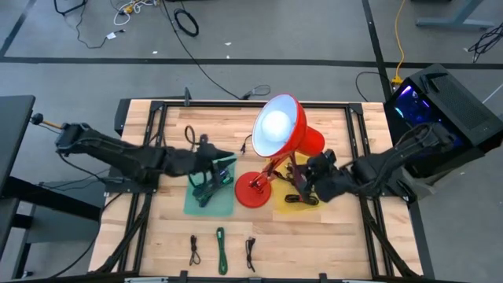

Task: Pick & Place USB Port
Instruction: Put the pink patterned charger cable into the blue bin

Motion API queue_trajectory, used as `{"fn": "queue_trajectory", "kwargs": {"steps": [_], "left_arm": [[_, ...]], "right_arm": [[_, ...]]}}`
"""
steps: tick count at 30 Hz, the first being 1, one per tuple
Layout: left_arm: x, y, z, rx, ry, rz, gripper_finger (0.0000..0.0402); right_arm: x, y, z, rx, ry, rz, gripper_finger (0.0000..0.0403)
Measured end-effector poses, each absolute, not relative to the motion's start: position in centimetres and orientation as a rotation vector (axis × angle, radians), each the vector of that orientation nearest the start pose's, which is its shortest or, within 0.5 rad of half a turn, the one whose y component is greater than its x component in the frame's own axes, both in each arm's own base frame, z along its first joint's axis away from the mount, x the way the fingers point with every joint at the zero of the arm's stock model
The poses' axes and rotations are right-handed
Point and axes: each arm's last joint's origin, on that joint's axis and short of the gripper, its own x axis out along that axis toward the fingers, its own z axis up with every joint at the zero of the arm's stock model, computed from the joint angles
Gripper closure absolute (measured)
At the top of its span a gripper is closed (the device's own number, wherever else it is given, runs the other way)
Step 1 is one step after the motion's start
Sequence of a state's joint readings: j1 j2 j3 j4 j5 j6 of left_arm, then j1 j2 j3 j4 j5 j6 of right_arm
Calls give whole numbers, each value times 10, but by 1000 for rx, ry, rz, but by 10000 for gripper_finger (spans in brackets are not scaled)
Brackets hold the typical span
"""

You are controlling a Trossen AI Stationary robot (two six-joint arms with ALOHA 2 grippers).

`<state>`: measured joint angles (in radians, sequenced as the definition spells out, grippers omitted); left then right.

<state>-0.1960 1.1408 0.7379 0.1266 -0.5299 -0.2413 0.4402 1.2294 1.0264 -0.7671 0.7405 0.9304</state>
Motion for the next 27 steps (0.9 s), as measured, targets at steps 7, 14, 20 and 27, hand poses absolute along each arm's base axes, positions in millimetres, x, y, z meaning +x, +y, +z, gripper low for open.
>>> {"fn": "queue_trajectory", "kwargs": {"steps": [7,14,20,27], "left_arm": [[244,0,258,-201,-5,212,299],[246,14,251,-219,-55,138,299],[255,28,254,-193,-196,112,299],[267,49,245,-200,-292,64,299]], "right_arm": [[242,50,296,273,531,-508,403],[260,8,304,220,454,-368,403],[270,-22,304,231,303,-185,403],[278,-48,289,245,205,-52,403]]}}
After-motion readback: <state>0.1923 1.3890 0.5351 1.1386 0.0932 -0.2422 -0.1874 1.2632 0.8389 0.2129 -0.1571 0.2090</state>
